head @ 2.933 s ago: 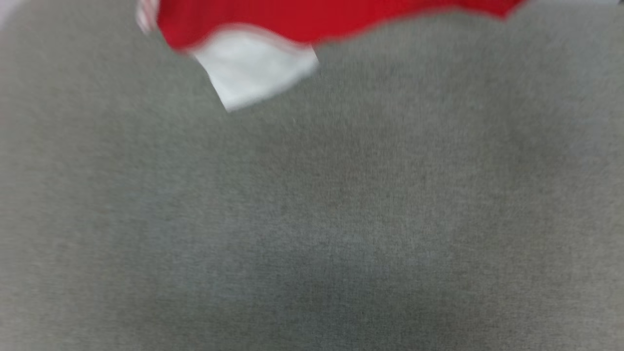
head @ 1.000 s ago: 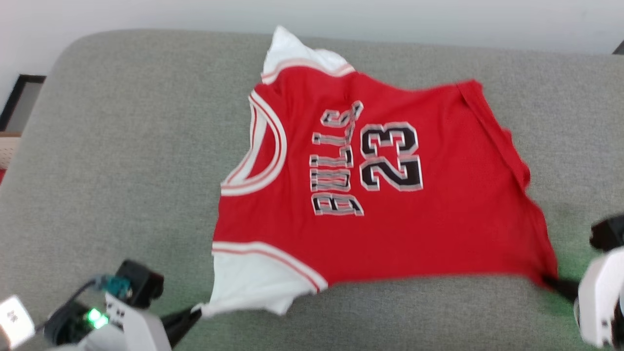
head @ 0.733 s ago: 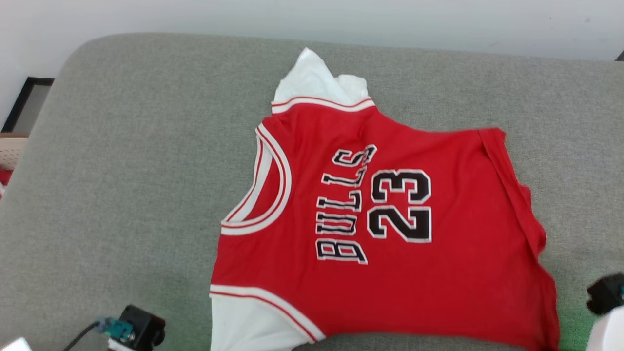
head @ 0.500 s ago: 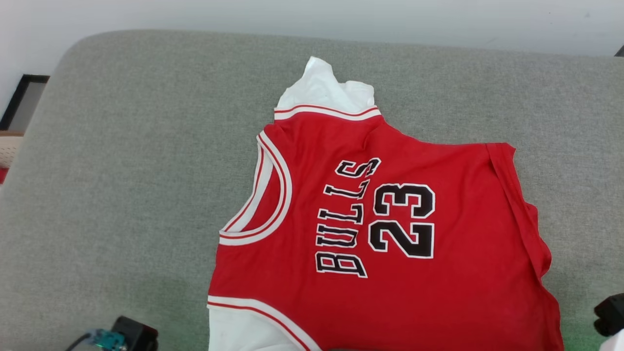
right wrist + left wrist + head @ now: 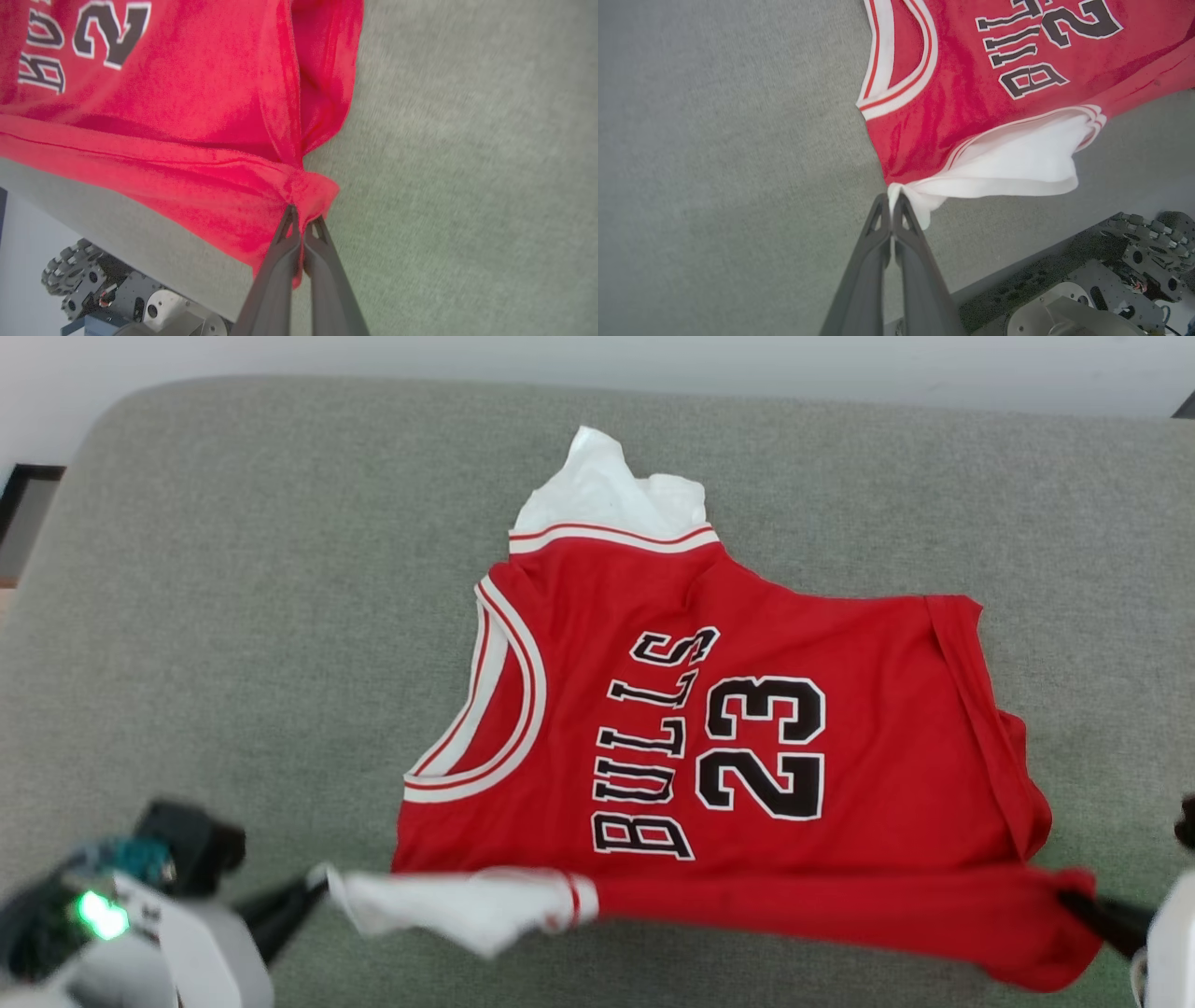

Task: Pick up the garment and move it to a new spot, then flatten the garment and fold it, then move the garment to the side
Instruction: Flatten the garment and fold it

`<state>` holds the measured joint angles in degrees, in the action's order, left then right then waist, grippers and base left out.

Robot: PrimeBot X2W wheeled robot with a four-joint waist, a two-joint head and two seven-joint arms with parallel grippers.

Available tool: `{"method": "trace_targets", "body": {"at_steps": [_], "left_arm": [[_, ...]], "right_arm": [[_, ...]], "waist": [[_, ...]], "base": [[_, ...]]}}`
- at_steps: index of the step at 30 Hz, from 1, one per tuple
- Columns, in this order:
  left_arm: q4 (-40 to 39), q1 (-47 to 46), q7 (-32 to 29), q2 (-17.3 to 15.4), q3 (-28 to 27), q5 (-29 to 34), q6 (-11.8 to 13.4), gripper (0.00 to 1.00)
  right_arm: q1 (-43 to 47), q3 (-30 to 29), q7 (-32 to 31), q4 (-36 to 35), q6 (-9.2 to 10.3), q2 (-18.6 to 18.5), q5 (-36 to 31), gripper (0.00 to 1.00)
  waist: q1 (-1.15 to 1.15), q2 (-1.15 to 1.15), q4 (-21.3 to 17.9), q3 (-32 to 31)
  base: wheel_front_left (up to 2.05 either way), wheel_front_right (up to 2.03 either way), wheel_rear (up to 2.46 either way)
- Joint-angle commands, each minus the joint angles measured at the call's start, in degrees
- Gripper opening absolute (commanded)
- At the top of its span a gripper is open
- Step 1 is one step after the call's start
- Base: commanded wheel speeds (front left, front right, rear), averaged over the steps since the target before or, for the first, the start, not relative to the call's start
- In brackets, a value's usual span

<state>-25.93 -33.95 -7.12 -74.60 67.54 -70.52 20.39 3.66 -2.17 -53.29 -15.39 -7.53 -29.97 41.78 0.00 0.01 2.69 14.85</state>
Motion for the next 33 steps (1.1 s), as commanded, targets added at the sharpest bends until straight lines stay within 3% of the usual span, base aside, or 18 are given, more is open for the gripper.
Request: {"method": "trace_targets", "body": {"at_steps": [1,5,10,18,23,25,26,27,28,29,30,32,33], "left_arm": [[0.16,-2.88,-1.70,-0.19,-0.99,2.24,-0.85,0.00],[3.01,-8.73,-5.47,2.65,-2.47,5.94,-4.22,0.00],[11.82,-14.32,-9.82,9.30,-2.17,7.99,-10.28,0.00],[28.90,-17.21,-15.16,19.24,0.08,4.50,-18.35,0.00],[36.33,-16.84,-17.24,22.87,0.50,1.38,-20.50,0.00],[40.99,-16.55,-19.34,24.88,0.99,-0.54,-21.19,0.22],[40.99,-16.55,-19.34,24.88,0.99,-0.54,-21.19,0.22],[43.74,-16.25,-19.93,26.13,0.67,-2.08,-21.06,0.47],[43.74,-16.25,-19.93,26.13,0.67,-2.08,-21.06,0.47],[45.71,-16.76,-20.11,27.04,0.27,-2.72,-21.00,1.00],[46.38,-16.83,-20.25,27.48,-0.06,-3.53,-20.76,1.00],[46.92,-17.17,-20.69,28.00,-0.24,-3.85,-21.12,1.00],[47.05,-17.56,-20.48,27.99,-0.56,-3.94,-21.20,1.00]], "right_arm": [[-3.00,0.15,0.50,0.38,0.09,0.92,-1.72,0.00],[-8.45,1.79,1.21,2.91,0.09,2.47,-4.76,0.00],[-14.28,5.83,1.68,8.55,0.09,3.14,-6.96,0.00],[-20.12,11.89,4.24,17.47,0.09,2.67,-7.58,0.00],[-21.68,14.44,4.57,20.78,0.10,2.34,-7.13,0.00],[-22.69,15.89,5.10,22.55,0.10,2.47,-6.46,0.00],[-22.69,15.89,5.10,22.55,0.10,2.47,-6.46,0.00],[-23.46,16.81,5.32,23.27,0.10,2.41,-6.17,0.00],[-23.46,16.81,5.32,23.27,0.10,2.41,-6.17,0.00],[-23.91,17.43,5.85,23.85,0.10,2.31,-5.86,0.00],[-24.17,17.74,6.14,24.00,0.10,2.15,-5.76,0.10],[-24.53,18.00,7.21,23.98,0.09,1.81,-5.61,0.49],[-24.54,18.07,7.61,24.00,0.09,1.63,-5.35,1.00]], "waist": [[0.00,-0.01,-0.33,0.54],[0.00,-0.01,-0.63,1.66],[0.00,-0.01,-1.31,2.96],[0.00,-0.01,-2.26,3.82],[0.00,-0.01,-2.67,3.73],[0.00,-0.01,-2.79,3.46],[0.00,-0.01,-2.79,3.46],[0.00,-0.01,-2.81,3.15],[0.00,-0.01,-2.81,3.15],[0.00,-0.01,-2.74,2.70],[0.00,-0.01,-2.63,2.39],[0.00,-0.01,-2.37,1.71],[0.00,-0.01,-2.22,1.34]], "base": [[0.00,0.00,0.00],[0.00,0.00,0.00],[0.00,0.00,0.00],[0.00,0.00,0.00],[0.00,0.00,0.00],[0.00,0.00,0.00],[0.00,0.00,0.00],[0.00,0.00,0.00],[0.00,0.00,0.00],[0.00,0.00,0.00],[0.00,0.00,0.00],[0.00,0.00,0.00],[0.00,0.00,0.00]]}}
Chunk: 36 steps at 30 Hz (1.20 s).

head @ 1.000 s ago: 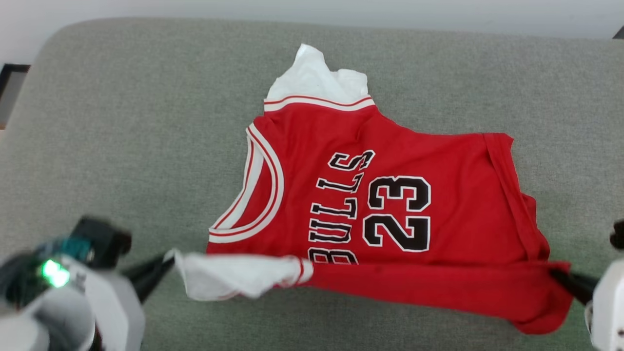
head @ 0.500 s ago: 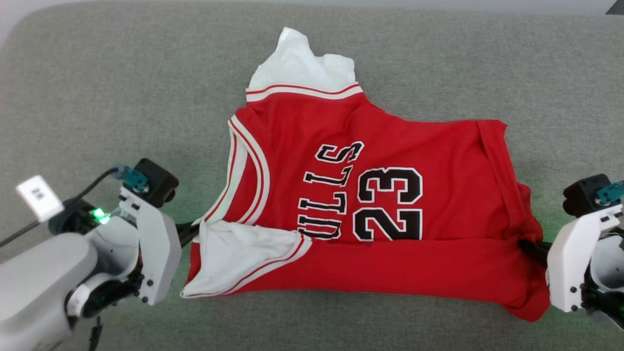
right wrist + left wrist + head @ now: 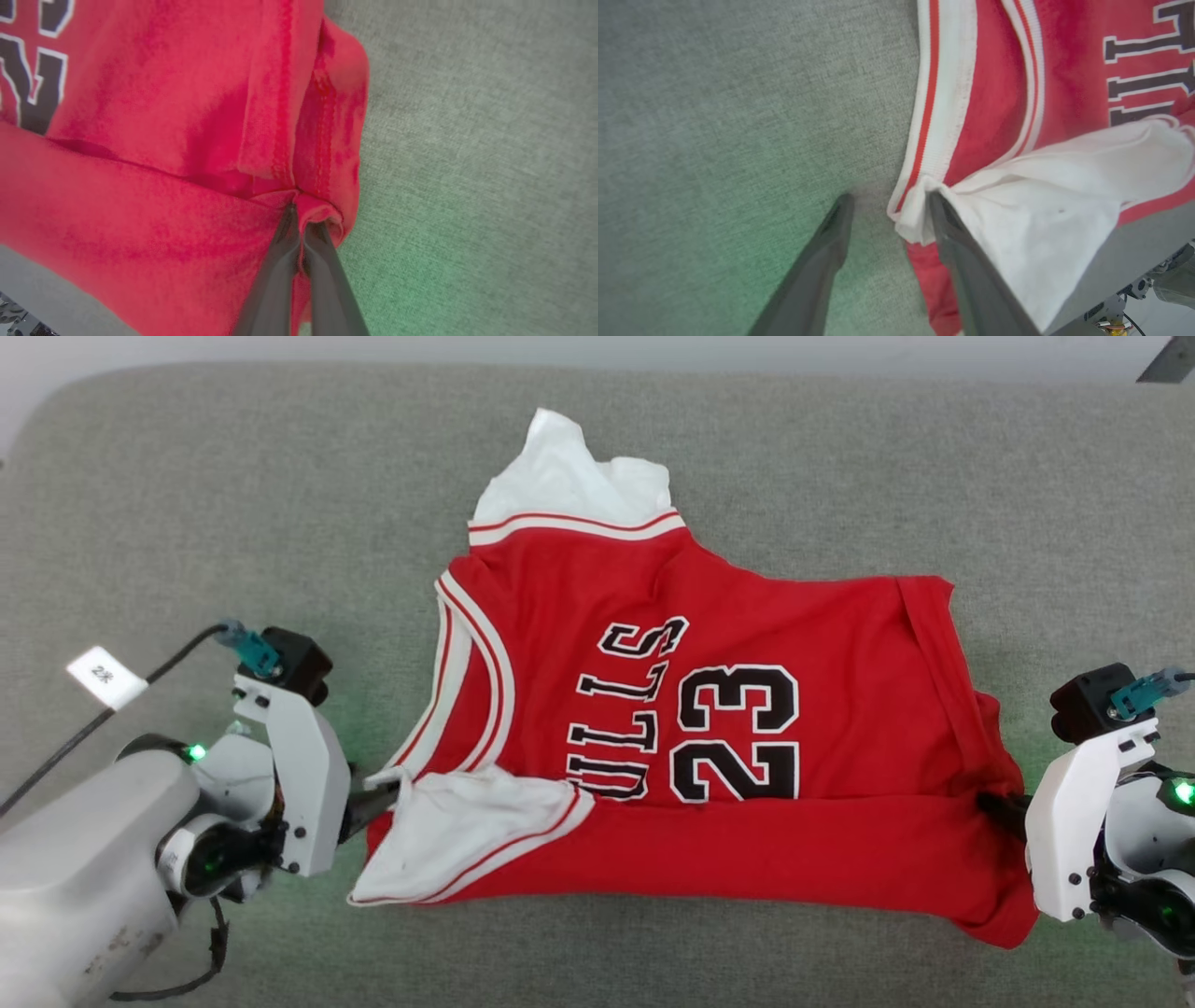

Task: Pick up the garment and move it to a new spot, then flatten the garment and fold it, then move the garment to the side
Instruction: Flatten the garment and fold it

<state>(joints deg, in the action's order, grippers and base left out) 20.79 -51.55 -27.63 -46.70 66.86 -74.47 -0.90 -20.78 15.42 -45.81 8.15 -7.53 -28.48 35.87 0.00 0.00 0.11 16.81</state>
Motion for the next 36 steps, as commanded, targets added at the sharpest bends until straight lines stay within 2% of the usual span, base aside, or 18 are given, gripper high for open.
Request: {"method": "trace_targets", "body": {"at_steps": [1,8,16,23,30,36], "left_arm": [[0.38,-0.20,0.18,0.00,-0.26,-0.31,0.13,1.00],[-1.80,-0.83,0.22,-1.33,-1.22,-0.90,0.80,1.00],[-8.53,1.25,-1.58,-4.70,-2.48,-3.81,5.15,1.00],[-16.35,3.57,-5.80,-7.45,-1.89,-7.04,10.08,1.00],[-22.56,5.75,-8.92,-10.95,-0.95,-8.91,14.22,1.00],[-23.41,7.22,-7.14,-11.77,-0.36,-7.52,14.89,1.00]], "right_arm": [[-0.03,0.51,0.45,0.49,0.09,-0.12,0.69,1.00],[1.58,-1.09,3.15,-0.81,0.09,-1.09,1.22,1.00],[4.62,-5.34,10.46,-4.32,0.09,-0.18,-0.59,1.00],[8.15,-10.58,18.04,-8.20,0.09,3.23,-4.09,1.00],[11.23,-15.10,22.56,-12.10,0.09,7.41,-6.94,1.00],[13.40,-18.34,25.64,-15.23,0.09,10.79,-9.05,1.00]], "waist": [[0.00,0.00,0.51,-1.02],[0.00,0.00,1.88,-3.01],[0.00,0.00,3.09,-4.31],[0.00,0.00,2.72,-4.40],[0.00,0.00,0.74,-3.80],[0.00,0.00,-0.96,-2.85]], "base": [[0.00,0.00,0.00],[0.00,0.00,0.00],[0.00,0.00,0.00],[0.00,0.00,0.00],[0.00,0.00,0.00],[0.00,0.00,0.00]]}}
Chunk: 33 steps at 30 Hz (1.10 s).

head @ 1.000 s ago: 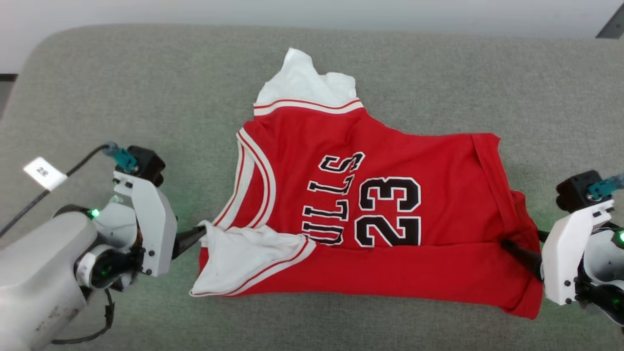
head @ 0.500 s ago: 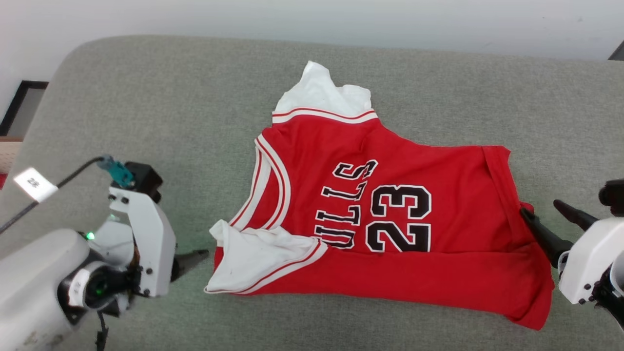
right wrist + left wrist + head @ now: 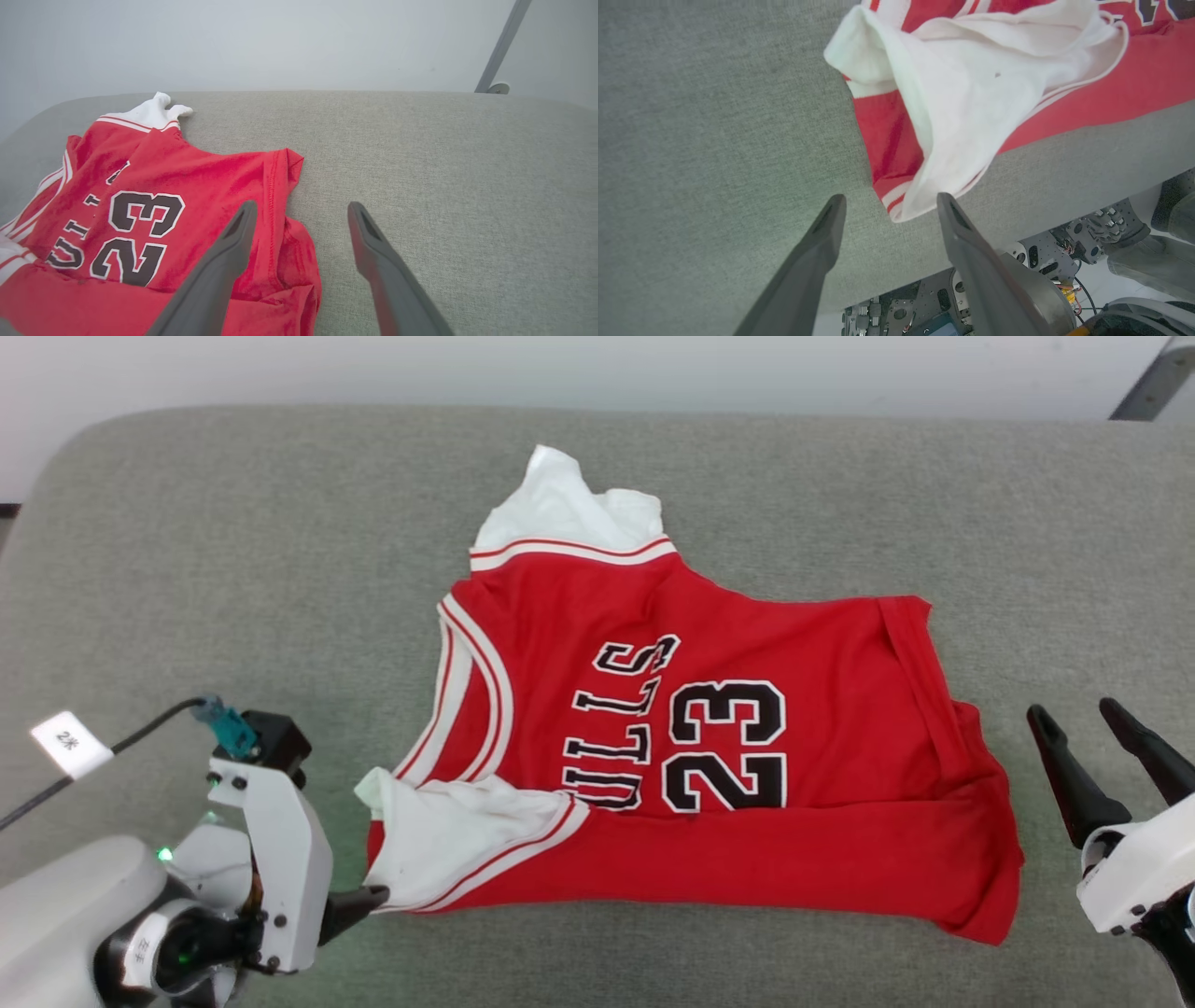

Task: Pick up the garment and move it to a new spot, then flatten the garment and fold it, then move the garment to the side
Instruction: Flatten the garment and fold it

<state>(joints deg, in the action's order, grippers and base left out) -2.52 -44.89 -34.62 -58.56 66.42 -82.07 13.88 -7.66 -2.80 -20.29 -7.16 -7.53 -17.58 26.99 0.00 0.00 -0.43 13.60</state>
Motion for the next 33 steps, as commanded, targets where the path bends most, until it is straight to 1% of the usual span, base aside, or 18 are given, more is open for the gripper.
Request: {"method": "trace_targets", "body": {"at_steps": [1,7,13,15,17,19,20,21,22,23,27,33], "left_arm": [[0.45,0.89,-0.01,0.27,0.30,0.14,0.03,1.00],[5.14,1.81,1.10,1.79,0.80,0.30,-1.13,1.00],[10.86,1.82,2.74,4.34,0.54,0.04,-3.48,1.00],[12.43,1.73,3.12,5.23,0.48,-0.12,-4.31,1.00],[14.15,1.80,3.22,5.78,0.44,-0.49,-4.63,1.00],[14.93,1.68,2.96,6.48,0.69,-0.24,-5.65,1.00],[15.39,1.57,3.32,6.96,0.40,-0.58,-5.75,1.00],[15.74,1.38,3.50,7.26,0.36,-0.47,-6.13,0.63],[15.98,1.15,3.71,7.60,0.39,-0.04,-6.70,0.21],[16.29,1.02,3.96,7.89,0.37,0.16,-7.03,0.00],[17.31,0.48,3.47,8.53,0.52,0.49,-7.75,0.00],[18.43,-0.46,3.85,10.44,0.11,0.43,-8.15,0.00]], "right_arm": [[0.47,-0.43,0.40,-0.22,0.09,0.58,-0.38,1.00],[1.25,-1.02,1.09,-1.28,0.09,2.74,-0.75,1.00],[1.02,-1.21,0.51,-1.59,0.09,3.74,-0.31,1.00],[1.57,-1.15,-0.47,-1.62,0.09,3.85,-0.02,1.00],[2.21,-0.89,-1.99,-1.61,0.09,3.62,0.18,1.00],[3.00,-0.56,-4.31,-1.58,0.09,3.54,0.83,1.00],[3.51,-0.25,-5.79,-1.72,0.09,3.16,1.04,1.00],[3.88,0.08,-7.21,-2.06,0.09,2.84,1.45,1.00],[4.34,0.02,-8.67,-2.24,0.09,3.05,2.02,1.00],[4.77,0.33,-10.15,-2.55,0.09,2.94,2.43,1.00],[5.53,0.40,-15.35,-3.28,0.09,2.83,3.11,1.00],[3.67,1.58,-20.66,-0.90,0.09,3.38,2.77,1.00]], "waist": [[0.00,0.00,-0.68,0.55],[0.00,0.00,-2.26,1.81],[0.00,0.00,-3.35,2.76],[0.00,0.00,-3.52,3.00],[0.00,0.00,-3.68,3.21],[0.00,0.00,-3.75,3.42],[0.00,0.00,-3.72,3.56],[0.00,0.00,-3.66,3.68],[0.00,0.00,-3.65,3.82],[0.00,0.00,-3.61,3.96],[0.00,0.00,-3.49,4.58],[0.00,0.00,-2.98,5.22]], "base": [[0.00,0.00,0.00],[0.00,0.00,0.00],[0.00,0.00,0.00],[0.00,0.00,0.00],[0.00,0.00,0.00],[0.00,0.00,0.00],[0.00,0.00,0.00],[0.00,0.00,0.00],[0.00,0.00,0.00],[0.00,0.00,0.00],[0.00,0.00,0.00],[0.00,0.00,0.00]]}}
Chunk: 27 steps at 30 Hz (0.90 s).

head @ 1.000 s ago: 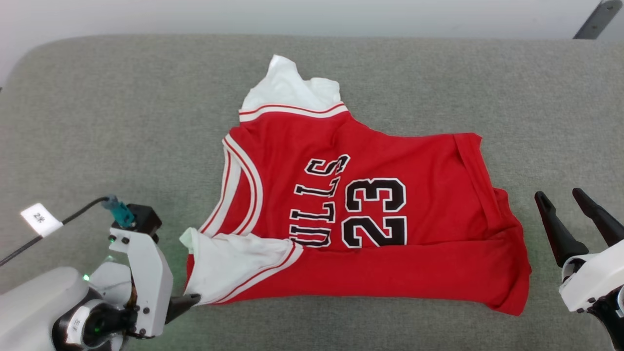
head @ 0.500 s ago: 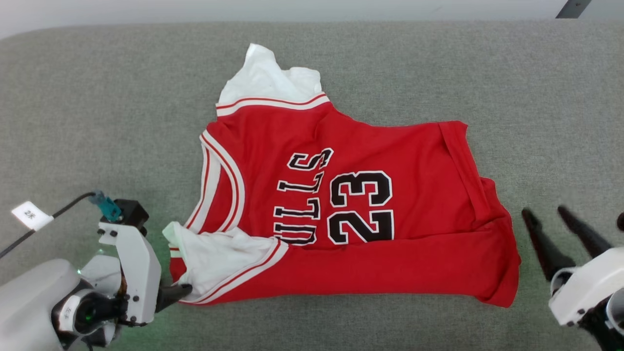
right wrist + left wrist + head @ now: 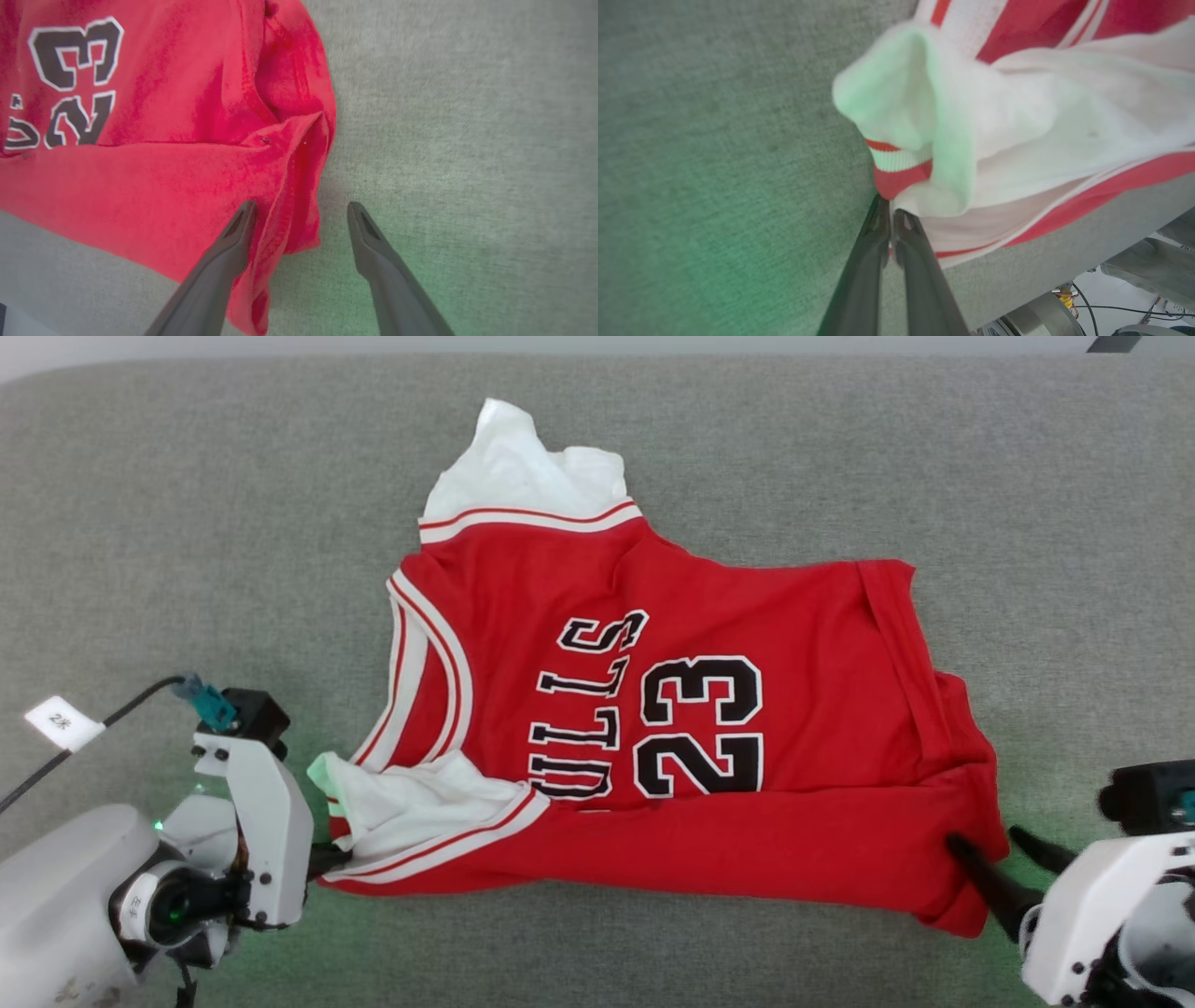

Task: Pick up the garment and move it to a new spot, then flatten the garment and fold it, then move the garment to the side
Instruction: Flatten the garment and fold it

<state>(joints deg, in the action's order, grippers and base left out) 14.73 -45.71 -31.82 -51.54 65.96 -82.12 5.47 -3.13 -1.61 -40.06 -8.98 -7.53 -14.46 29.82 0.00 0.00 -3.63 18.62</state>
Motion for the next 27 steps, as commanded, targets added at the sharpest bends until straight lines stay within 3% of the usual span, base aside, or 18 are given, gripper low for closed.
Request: {"method": "trace_targets", "body": {"at_steps": [1,2,3,4,5,16,27], "left_arm": [[1.30,0.18,1.17,3.71,0.50,0.45,0.24,0.00],[1.40,0.03,1.20,3.98,0.47,0.46,0.17,0.00],[1.50,-0.14,1.24,4.17,0.42,0.52,0.12,0.00],[1.59,-0.32,1.25,4.40,0.40,0.66,0.10,0.00],[1.69,-0.39,1.39,4.60,0.22,0.60,0.04,0.00],[1.49,-1.52,1.60,5.19,-0.28,0.59,-0.66,0.00],[-4.72,-1.06,-0.96,0.82,-1.05,-1.08,1.34,0.00]], "right_arm": [[-1.37,0.91,-1.58,1.75,0.09,0.01,-0.49,1.00],[-1.95,1.54,-2.12,2.52,0.09,-0.07,-0.53,1.00],[-2.52,2.14,-2.74,3.40,0.08,0.03,-0.14,0.91],[-3.12,2.98,-3.20,4.37,0.09,-0.29,-0.09,0.34],[-3.77,3.48,-3.25,5.27,0.08,-0.45,-0.34,0.00],[-8.24,7.69,-5.66,10.66,0.10,-3.56,0.54,0.00],[-7.45,7.62,-11.80,6.52,0.15,-9.53,3.23,0.00]], "waist": [[0.00,0.00,0.38,0.29],[0.00,0.00,0.52,0.40],[0.00,0.00,0.61,0.55],[0.00,0.00,0.76,0.70],[0.00,0.00,0.87,0.81],[0.00,0.00,2.43,1.47],[0.00,0.00,3.08,0.99]], "base": [[0.00,0.00,0.00],[0.00,0.00,0.00],[0.00,0.00,0.00],[0.00,0.00,0.00],[0.00,0.00,0.00],[0.00,0.00,0.00],[0.00,0.00,0.00]]}}
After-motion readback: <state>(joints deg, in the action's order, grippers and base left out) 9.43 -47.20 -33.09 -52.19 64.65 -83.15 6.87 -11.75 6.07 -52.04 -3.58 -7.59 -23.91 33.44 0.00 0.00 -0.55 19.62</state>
